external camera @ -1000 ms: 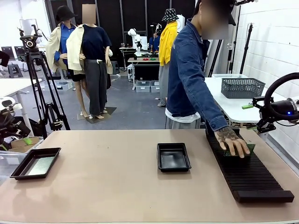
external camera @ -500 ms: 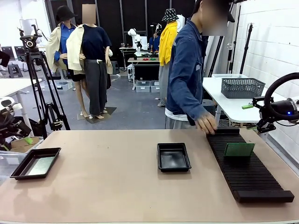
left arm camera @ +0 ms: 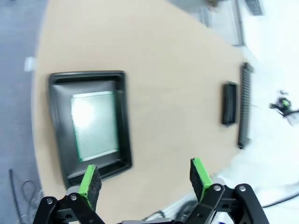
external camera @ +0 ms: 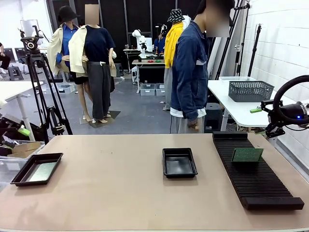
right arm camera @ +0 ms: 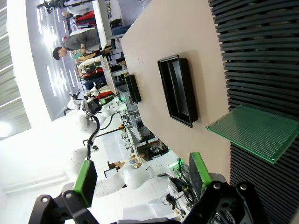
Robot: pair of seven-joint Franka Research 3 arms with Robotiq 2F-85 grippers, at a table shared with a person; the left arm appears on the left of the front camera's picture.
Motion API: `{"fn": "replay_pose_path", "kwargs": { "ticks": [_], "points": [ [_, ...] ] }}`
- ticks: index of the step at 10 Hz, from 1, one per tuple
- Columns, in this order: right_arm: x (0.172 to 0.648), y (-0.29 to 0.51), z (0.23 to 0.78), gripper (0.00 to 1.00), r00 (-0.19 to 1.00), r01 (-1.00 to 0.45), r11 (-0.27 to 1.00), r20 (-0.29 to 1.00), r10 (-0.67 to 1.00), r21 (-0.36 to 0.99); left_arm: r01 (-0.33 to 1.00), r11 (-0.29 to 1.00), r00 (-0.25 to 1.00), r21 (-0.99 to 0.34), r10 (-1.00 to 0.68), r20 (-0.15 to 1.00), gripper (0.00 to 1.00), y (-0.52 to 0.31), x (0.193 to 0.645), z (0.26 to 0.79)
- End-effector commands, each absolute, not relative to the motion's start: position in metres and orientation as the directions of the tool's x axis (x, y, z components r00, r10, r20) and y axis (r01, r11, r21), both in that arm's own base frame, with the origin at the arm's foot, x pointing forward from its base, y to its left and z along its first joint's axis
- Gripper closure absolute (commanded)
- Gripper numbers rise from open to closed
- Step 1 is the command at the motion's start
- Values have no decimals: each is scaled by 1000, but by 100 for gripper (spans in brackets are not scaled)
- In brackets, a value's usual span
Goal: Inspect and transfer BCBs to ESD trays.
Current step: Pick up the Blank PCB from the PCB Rack and place it in the right ESD tray.
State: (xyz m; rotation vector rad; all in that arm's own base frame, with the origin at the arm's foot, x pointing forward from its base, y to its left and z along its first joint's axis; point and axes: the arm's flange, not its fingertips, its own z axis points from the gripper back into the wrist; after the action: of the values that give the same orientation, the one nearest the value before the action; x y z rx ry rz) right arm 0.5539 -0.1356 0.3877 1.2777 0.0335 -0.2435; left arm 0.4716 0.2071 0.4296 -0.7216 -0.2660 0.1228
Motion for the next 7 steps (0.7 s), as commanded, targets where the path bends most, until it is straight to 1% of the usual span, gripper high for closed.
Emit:
{"fn": "replay_pose_path", "kwargs": {
  "ticks": [1,2,4,6,7],
  "points": [
    [549,-132,389,0,972,207,262,-168,-163,943,13,594,967,-805,198,162,0,233,478,421],
    [549,-132,389,0,972,207,262,-168,-163,943,29,551,970,-834,186,157,0,240,477,420],
    [549,-132,389,0,972,207,262,-168,-163,943,99,398,987,-912,79,141,0,254,479,413],
    [549,-132,389,0,972,207,262,-168,-163,943,134,240,986,-962,60,153,0,265,480,407],
    [549,-132,389,0,972,207,262,-168,-163,943,157,199,984,-967,49,169,0,268,479,406]
  ]
}}
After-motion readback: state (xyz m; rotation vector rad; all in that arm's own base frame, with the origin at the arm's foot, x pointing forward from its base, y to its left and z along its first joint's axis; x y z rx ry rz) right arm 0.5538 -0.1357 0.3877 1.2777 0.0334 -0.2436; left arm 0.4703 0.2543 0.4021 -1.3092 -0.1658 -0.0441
